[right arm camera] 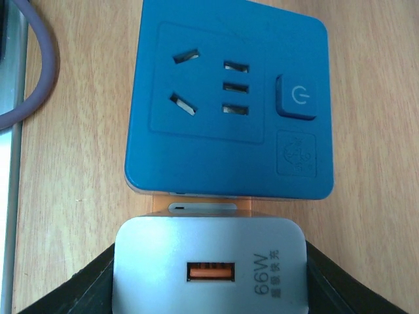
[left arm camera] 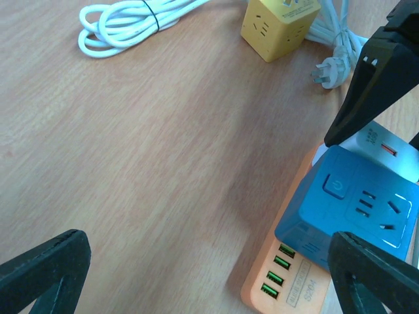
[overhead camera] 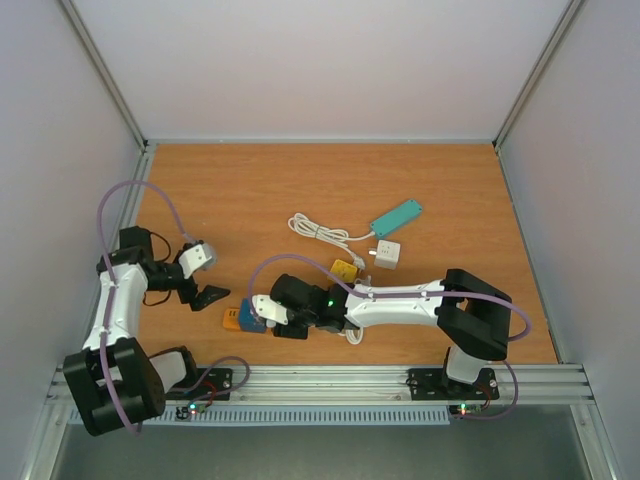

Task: Insert the plug

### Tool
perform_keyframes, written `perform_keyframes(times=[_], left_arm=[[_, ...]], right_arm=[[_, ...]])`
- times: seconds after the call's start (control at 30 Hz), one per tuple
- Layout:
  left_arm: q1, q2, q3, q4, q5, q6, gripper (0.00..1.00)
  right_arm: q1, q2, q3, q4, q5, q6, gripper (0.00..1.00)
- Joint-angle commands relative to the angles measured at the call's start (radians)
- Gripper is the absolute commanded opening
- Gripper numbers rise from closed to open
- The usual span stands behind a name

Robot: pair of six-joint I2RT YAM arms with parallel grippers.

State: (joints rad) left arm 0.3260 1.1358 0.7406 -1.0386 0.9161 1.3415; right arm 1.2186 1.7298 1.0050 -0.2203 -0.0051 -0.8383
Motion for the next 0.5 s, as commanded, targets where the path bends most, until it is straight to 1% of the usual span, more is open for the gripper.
perform_keyframes(times=[0.0, 0.03, 0.07, 0.17, 0.37, 0.43, 0.47], left_arm=[[0.003, -0.037, 0.047, -0.038, 0.04, 0.009, 1.0], [0.002, -0.037, 0.051, -0.056, 0.042, 0.023, 1.0], [0.002, -0.035, 0.056, -0.073, 0.041, 0.043, 1.0], [0.002, -0.033, 0.059, -0.137, 0.031, 0.119, 1.0], [0.002, -0.085, 0.038, -0.235, 0.017, 0.284, 1.0], [0.002, -0.109, 0.036, -0.246, 0.018, 0.31, 1.0], [0.002, -0.118, 0.037, -0.246, 0.018, 0.312, 1.0]], right_arm=[[-0.031, 0.162, -0.095, -0.174, 0.121, -0.002, 0.01], [-0.033, 0.155, -0.092, -0.169, 0.109, 0.002, 0.02], [-0.036, 0.148, -0.087, -0.163, 0.093, 0.005, 0.05], [-0.042, 0.129, -0.051, -0.181, 0.066, 0.014, 0.16], [-0.042, 0.091, -0.013, -0.19, 0.101, 0.021, 0.3], [-0.041, 0.073, -0.013, -0.178, 0.123, 0.029, 0.41], [-0.041, 0.066, -0.015, -0.171, 0.135, 0.032, 0.54]])
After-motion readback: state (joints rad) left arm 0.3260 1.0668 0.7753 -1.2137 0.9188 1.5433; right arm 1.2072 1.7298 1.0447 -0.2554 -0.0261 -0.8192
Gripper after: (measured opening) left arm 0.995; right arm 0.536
